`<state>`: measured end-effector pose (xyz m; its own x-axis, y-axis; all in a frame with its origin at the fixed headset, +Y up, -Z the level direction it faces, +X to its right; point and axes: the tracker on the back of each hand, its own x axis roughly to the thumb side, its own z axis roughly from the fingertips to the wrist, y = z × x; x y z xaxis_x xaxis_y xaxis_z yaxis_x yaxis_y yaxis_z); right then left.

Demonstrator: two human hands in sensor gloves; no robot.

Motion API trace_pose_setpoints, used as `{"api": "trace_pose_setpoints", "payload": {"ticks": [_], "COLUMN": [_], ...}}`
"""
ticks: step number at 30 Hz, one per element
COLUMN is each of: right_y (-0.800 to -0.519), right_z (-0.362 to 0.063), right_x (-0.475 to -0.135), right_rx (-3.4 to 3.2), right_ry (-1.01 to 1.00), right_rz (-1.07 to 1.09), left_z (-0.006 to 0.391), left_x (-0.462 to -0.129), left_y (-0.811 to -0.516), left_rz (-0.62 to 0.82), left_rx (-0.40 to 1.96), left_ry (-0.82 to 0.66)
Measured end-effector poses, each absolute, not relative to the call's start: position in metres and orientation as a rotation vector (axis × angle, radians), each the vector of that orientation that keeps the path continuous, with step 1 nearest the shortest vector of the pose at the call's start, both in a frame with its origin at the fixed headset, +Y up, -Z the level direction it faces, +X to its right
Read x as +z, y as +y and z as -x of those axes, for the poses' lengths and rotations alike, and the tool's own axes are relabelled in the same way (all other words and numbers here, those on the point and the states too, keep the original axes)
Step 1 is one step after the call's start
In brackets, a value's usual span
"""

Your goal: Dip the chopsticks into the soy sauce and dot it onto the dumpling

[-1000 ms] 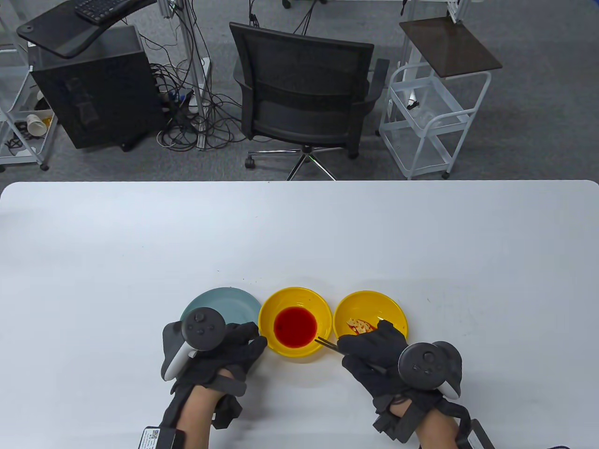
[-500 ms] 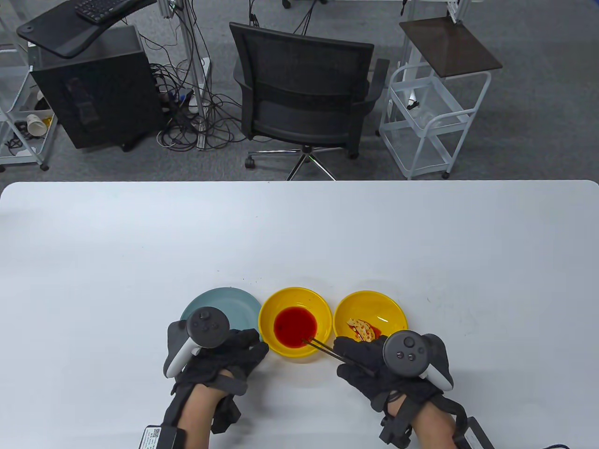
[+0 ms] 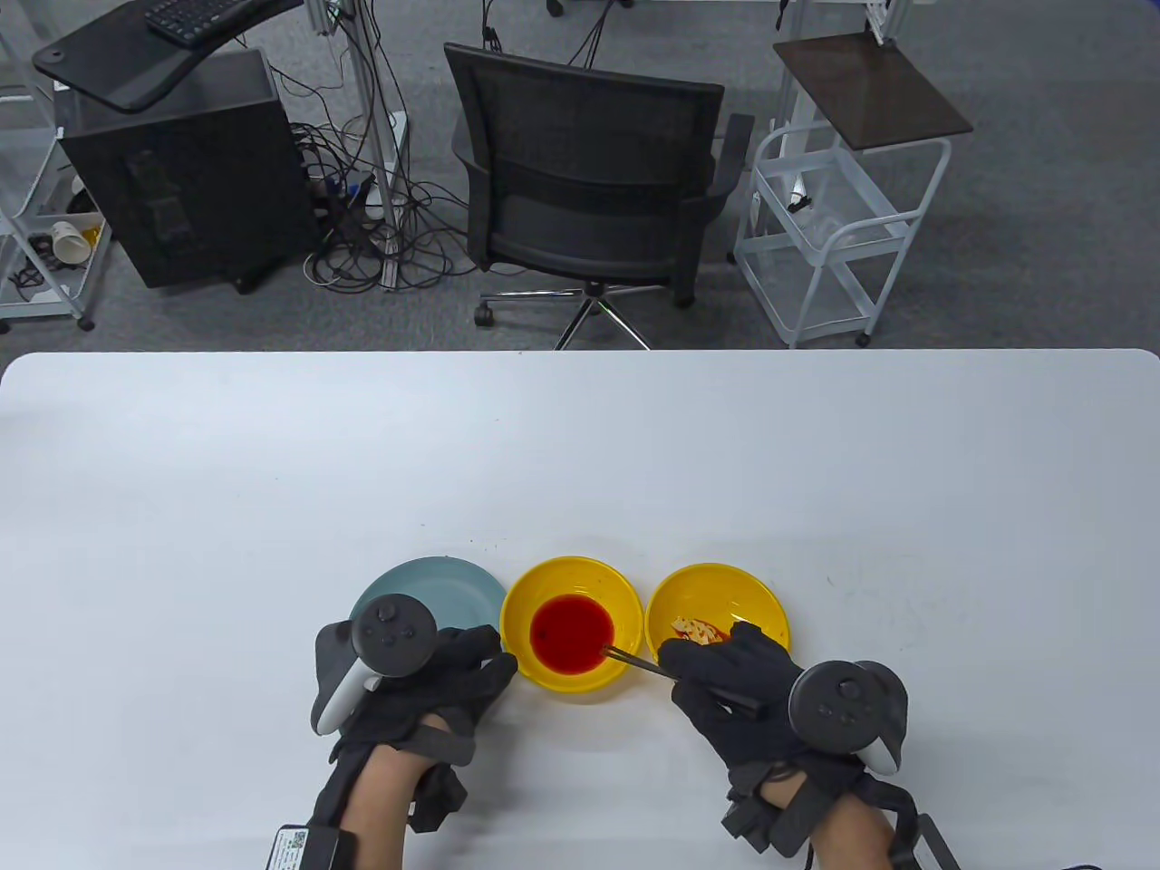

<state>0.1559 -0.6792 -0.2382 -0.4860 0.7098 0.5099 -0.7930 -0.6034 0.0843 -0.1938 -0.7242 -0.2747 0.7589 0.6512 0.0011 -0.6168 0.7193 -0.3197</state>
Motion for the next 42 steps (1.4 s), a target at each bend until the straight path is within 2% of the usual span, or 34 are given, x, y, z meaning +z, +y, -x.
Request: {"api": "trace_pose_setpoints", "payload": {"ticks": [7,13,20,32,42], "right_y": [-0.665,-0.653,-0.654,-0.663,-0.657], "right_z": [-0.168,-0.189,-0.203,-0.201,-0.210], "right_x": [-0.230,-0.228,-0.233,-0.241,-0.236], "right_rx": [2.043,2.114,2.201,2.278,2.202], "right_ry": [-0.380,-0.538,-0.534,-0.400,-0.476], "right_rz": [-0.617,-0.487,-0.332,-0.281,-0.267], "left_z": [0.196,0.198,0.198,0.199,0.200], "left_x": [-0.275,-0.275,-0.275,-0.275,-0.276], "left_y": [-0.723,-0.724,-0.724,-0.724,-0.724], "left_rz": [0.286,0.284,0.278,0.284,0.284], "left_rx": [0.707,0.710,0.711,0.712,0.714], "left_ry": [-0.108,-0.101,-0.099,-0.092,-0.089]}}
